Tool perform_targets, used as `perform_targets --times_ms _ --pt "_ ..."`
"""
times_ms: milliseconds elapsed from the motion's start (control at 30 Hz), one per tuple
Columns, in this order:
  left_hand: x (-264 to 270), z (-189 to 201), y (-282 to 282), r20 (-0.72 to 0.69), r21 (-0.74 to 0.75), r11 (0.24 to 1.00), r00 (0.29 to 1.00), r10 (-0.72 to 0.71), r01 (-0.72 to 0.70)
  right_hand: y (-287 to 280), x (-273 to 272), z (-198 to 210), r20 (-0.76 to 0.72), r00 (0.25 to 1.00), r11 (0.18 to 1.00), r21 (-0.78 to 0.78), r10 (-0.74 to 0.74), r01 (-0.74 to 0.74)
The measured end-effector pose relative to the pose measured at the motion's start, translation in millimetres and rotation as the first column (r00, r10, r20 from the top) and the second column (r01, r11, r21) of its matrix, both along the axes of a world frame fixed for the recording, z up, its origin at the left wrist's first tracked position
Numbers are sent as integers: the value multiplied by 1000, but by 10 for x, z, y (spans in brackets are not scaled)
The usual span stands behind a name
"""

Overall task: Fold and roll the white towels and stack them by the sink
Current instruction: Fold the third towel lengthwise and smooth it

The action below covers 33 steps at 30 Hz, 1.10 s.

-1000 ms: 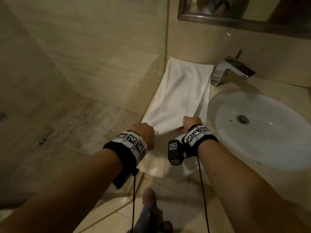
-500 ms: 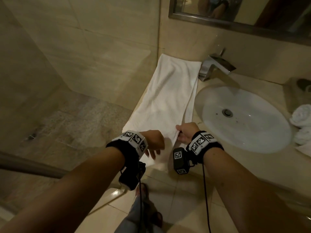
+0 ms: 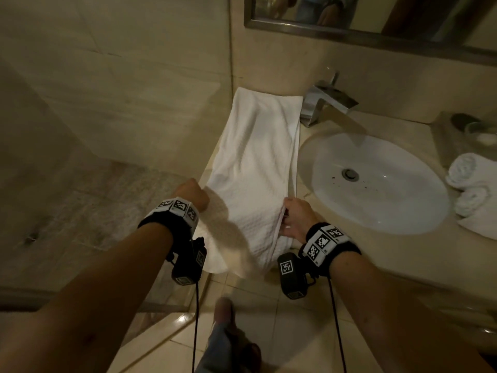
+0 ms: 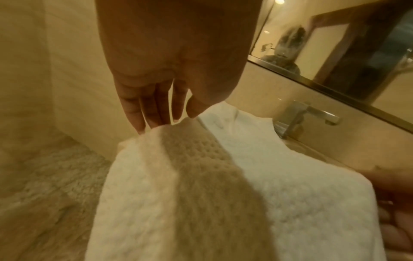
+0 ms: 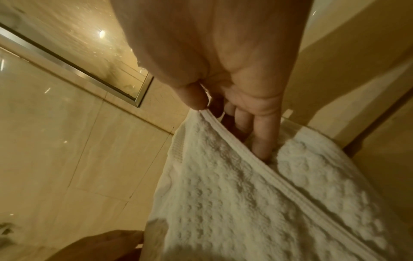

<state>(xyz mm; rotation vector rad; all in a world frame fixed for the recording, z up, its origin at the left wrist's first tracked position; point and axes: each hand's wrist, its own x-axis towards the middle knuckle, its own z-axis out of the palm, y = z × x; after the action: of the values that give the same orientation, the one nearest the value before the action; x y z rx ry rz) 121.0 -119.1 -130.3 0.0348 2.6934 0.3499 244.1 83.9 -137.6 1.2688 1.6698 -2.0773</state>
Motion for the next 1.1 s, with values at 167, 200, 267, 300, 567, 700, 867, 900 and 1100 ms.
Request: perform_targets --times_ms 167,200,267,300,567,700,867,900,1100 --pt "-29 -73 30 83 89 993 994 67 -74 16 25 -7 36 997 997 -29 67 -66" --pt "-36 -68 27 114 111 990 990 79 -91 18 43 -19 40 995 996 -21 88 -88" --pt "-54 -37 20 169 139 984 982 86 -110 16 54 -39 32 994 994 9 108 -108" --pt "-57 -5 18 190 138 983 977 93 -121 2 52 -32 35 994 994 32 103 -104" --pt "-22 182 108 246 274 944 963 113 -181 -60 -36 -99 139 974 926 311 181 -216" --pt "36 170 167 262 304 930 957 126 -206 -51 -40 -57 201 960 886 383 195 -261" --pt "84 106 84 154 99 994 988 25 -41 -39 -39 -120 192 969 892 394 154 -220" --pt "93 86 74 132 66 998 991 -1 -8 -47 -33 -125 178 974 899 390 141 -201" --pt "113 7 47 101 -27 993 989 -108 111 -37 40 -208 110 986 880 447 125 -162"
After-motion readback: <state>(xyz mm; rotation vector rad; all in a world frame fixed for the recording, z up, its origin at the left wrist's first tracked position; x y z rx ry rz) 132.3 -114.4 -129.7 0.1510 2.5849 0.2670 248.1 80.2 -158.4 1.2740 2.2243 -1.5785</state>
